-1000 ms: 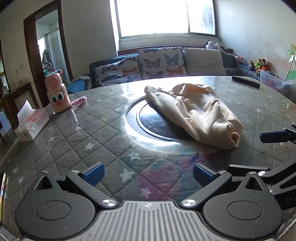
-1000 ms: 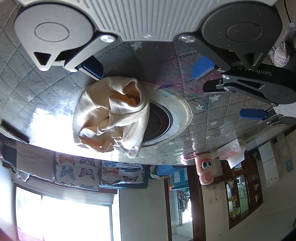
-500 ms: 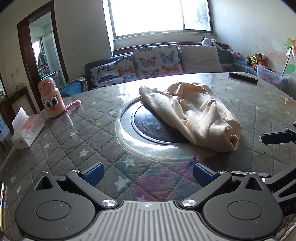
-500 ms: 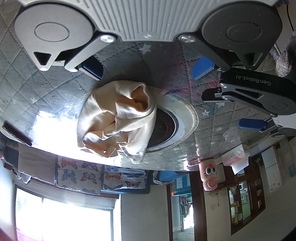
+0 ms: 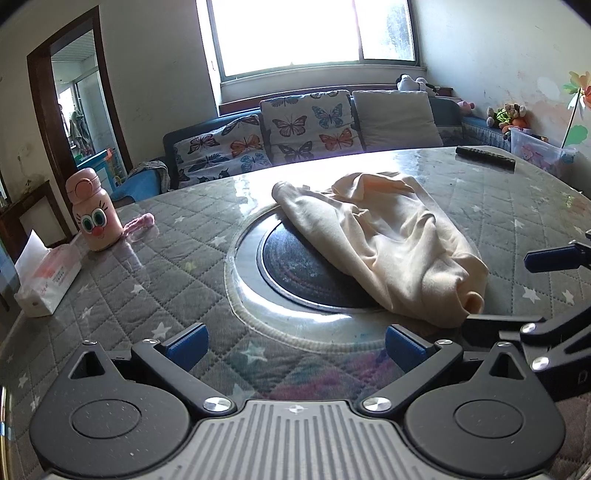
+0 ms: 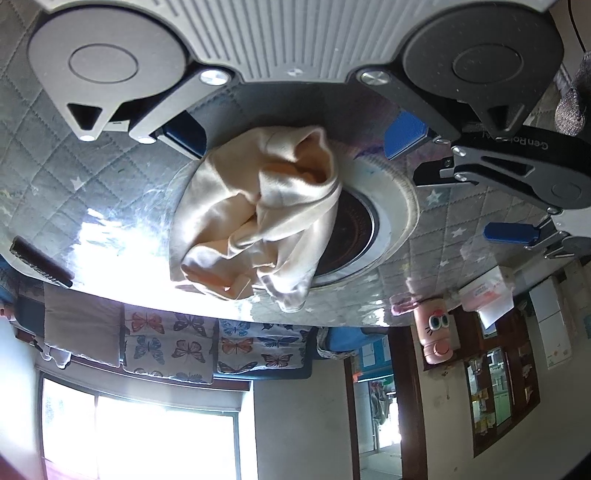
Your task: Fold clothes
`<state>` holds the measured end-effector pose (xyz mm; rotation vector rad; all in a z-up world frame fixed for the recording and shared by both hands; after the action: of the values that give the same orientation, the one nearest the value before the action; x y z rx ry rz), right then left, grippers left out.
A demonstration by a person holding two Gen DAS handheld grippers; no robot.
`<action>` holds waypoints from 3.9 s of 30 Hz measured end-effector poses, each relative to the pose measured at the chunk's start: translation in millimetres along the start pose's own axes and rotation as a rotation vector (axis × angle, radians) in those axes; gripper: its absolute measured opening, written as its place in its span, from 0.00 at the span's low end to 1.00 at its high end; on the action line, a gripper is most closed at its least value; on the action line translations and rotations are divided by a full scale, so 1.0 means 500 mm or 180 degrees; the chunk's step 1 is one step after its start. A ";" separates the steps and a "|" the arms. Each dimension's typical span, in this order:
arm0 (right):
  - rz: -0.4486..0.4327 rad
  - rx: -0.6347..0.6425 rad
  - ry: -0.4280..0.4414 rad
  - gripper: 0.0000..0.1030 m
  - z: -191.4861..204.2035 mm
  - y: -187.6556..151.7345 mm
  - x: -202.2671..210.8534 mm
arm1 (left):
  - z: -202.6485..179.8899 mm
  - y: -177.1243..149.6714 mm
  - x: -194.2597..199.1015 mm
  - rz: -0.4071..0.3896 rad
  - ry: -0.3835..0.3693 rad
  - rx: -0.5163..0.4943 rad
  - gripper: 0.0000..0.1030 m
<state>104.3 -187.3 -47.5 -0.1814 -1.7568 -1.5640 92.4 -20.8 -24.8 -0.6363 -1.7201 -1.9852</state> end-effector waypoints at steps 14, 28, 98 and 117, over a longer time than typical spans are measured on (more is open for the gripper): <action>-0.0021 -0.0326 0.0021 0.98 -0.053 0.057 -0.066 | 0.025 0.052 -0.041 -0.0064 0.0060 -0.0013 1.00; 0.0084 -0.0628 0.0045 0.71 -0.096 0.100 -0.168 | 0.093 0.101 -0.080 -0.0080 0.0101 0.0221 1.00; 0.0162 -0.0743 -0.0024 0.21 -0.345 0.191 -0.410 | -0.080 0.213 -0.339 0.0641 -0.0979 0.0575 0.06; 0.0053 -0.0651 -0.0117 0.12 -0.335 0.207 -0.363 | 0.206 0.266 -0.140 -0.0290 -0.0153 0.1187 0.05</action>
<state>363.1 -245.7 -84.0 -0.3257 -1.6166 -1.7373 233.8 65.4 51.0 -0.4847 -2.1089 -1.6492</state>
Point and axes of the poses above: each gripper's, at about its wrist camera, not at the fingertips, and x roughly against the way its jaws point, z to its left, y to its top, the point moved 6 cm from there along -x, roughly the way its jaws point, and after that the axes turned 2 degrees about x, right-handed, at the moved point
